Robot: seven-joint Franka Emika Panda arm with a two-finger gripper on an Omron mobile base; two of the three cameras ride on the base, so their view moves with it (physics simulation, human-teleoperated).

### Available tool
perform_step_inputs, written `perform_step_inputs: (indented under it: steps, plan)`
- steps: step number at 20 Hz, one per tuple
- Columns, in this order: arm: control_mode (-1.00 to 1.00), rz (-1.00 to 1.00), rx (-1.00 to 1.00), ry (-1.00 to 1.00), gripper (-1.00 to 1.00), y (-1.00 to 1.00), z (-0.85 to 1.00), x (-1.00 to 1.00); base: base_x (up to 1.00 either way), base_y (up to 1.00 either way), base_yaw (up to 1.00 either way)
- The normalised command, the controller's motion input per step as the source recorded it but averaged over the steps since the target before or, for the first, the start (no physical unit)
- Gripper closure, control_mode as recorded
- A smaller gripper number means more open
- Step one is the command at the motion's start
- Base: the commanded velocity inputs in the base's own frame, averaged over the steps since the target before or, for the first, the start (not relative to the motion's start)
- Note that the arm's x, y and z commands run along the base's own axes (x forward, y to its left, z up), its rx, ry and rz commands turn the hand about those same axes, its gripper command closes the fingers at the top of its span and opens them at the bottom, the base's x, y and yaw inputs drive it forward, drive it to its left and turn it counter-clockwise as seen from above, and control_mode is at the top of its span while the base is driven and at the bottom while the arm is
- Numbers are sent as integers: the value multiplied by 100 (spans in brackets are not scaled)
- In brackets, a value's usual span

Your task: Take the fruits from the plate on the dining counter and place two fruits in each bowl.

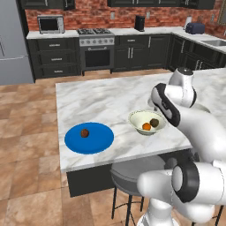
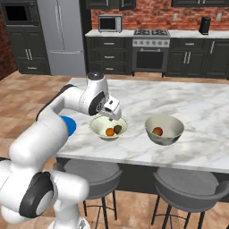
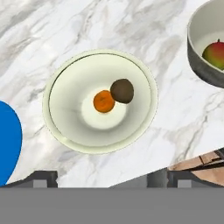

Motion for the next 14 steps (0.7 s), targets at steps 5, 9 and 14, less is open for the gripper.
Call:
perform_step_inputs:
  steps: [5, 9, 14]
  plan:
    - [-100, 21, 4, 1, -100, 100, 0, 5, 0, 0, 0]
    - [-100, 26, -1, 12, -100, 100, 0, 15, 0, 0, 0]
    - [-100, 23, 0, 14, -100, 100, 0, 50, 0, 0, 0]
